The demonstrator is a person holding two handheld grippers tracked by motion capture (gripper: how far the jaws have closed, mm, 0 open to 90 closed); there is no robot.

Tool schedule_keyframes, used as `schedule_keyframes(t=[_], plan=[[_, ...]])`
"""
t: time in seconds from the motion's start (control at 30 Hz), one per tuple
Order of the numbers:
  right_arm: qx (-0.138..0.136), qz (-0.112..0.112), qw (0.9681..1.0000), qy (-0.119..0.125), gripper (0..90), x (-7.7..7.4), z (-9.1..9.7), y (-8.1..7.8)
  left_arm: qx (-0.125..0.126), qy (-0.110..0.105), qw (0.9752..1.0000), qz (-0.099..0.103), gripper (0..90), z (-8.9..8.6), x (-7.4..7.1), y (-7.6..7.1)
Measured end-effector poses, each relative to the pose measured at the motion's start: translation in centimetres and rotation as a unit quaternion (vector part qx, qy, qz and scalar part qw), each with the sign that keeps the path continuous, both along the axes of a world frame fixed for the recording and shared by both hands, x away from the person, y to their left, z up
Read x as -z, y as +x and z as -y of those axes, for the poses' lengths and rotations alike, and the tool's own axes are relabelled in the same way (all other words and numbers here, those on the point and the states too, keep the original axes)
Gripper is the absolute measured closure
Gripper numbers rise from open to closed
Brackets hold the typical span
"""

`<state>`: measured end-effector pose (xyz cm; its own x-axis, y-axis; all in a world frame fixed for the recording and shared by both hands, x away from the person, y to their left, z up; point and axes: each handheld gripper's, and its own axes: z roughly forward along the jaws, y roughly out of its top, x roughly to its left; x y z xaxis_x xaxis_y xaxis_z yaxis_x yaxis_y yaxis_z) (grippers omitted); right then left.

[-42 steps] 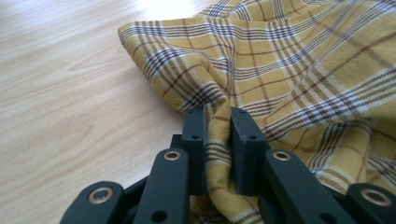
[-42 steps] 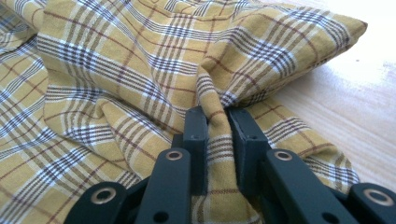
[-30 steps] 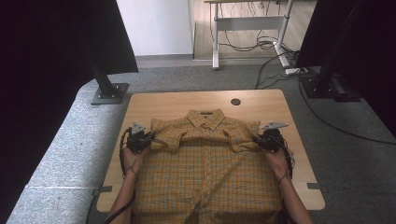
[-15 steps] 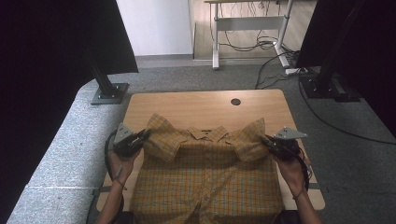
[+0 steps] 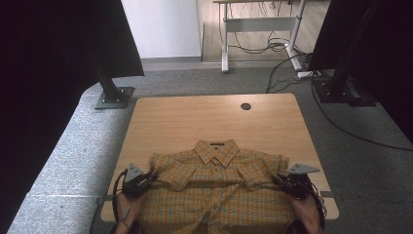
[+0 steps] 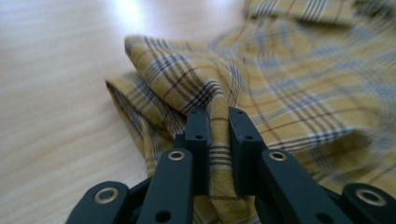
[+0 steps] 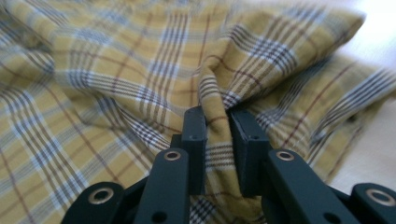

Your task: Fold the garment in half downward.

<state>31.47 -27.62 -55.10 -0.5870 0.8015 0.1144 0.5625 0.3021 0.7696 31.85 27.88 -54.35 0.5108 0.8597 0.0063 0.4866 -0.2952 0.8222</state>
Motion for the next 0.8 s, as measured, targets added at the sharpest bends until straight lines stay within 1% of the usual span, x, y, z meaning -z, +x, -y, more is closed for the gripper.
schedule_keyframes(t=[0.07, 0.1, 0.13, 0.2, 0.27, 0.37, 0.43, 0.5, 0.6, 0.7, 0.73, 0.8], plan=[[-0.003, -0.008, 1.0000, 0.004, 75.8, 0.6, 0.0, 0.1, 0.002, 0.008, 0.9999, -0.014, 78.4, 0.1, 0.5, 0.3], [-0.003, -0.010, 0.9999, 0.007, 75.7, 0.5, 0.1, 0.2, 0.003, 0.006, 0.9998, -0.017, 77.8, 0.1, 0.6, 0.5], [-0.004, -0.010, 0.9999, 0.005, 75.1, 0.5, 0.1, 0.2, 0.001, 0.004, 0.9998, -0.020, 77.0, 0.0, 0.5, 0.5], [-0.004, -0.009, 0.9999, 0.004, 73.1, 0.4, 0.1, 0.2, -0.002, 0.004, 0.9997, -0.024, 71.8, -0.2, 0.2, 0.6], [-0.005, -0.009, 0.9999, 0.009, 65.6, 0.3, 0.2, 0.1, -0.005, -0.014, 0.9993, -0.033, 68.1, -0.7, -0.2, 0.6], [0.000, -0.006, 0.9994, 0.035, 59.4, -0.2, 0.8, -0.1, -0.006, -0.040, 0.9984, -0.039, 62.1, -1.6, -1.1, 0.6], [0.007, -0.001, 0.9987, 0.050, 55.1, -0.7, 1.3, -0.2, -0.005, -0.050, 0.9980, -0.040, 58.3, -2.0, -1.9, 0.6], [0.013, 0.008, 0.9983, 0.056, 52.1, -1.4, 1.8, -0.3, -0.005, -0.052, 0.9980, -0.036, 55.8, -2.3, -2.8, 0.8], [0.028, 0.023, 0.9976, 0.059, 46.0, -2.4, 2.5, 0.0, -0.006, -0.052, 0.9980, -0.034, 51.4, -2.5, -3.9, 1.7], [0.043, 0.034, 0.9965, 0.063, 41.5, -3.2, 3.0, 1.0, -0.009, -0.047, 0.9983, -0.033, 49.8, -2.4, -4.5, 3.1], [0.048, 0.035, 0.9962, 0.064, 40.4, -3.4, 3.1, 1.5, -0.011, -0.048, 0.9982, -0.035, 49.6, -2.4, -4.6, 3.7], [0.054, 0.028, 0.9956, 0.071, 38.2, -3.5, 3.3, 2.7, -0.014, -0.052, 0.9977, -0.041, 49.3, -2.3, -4.6, 4.9]])
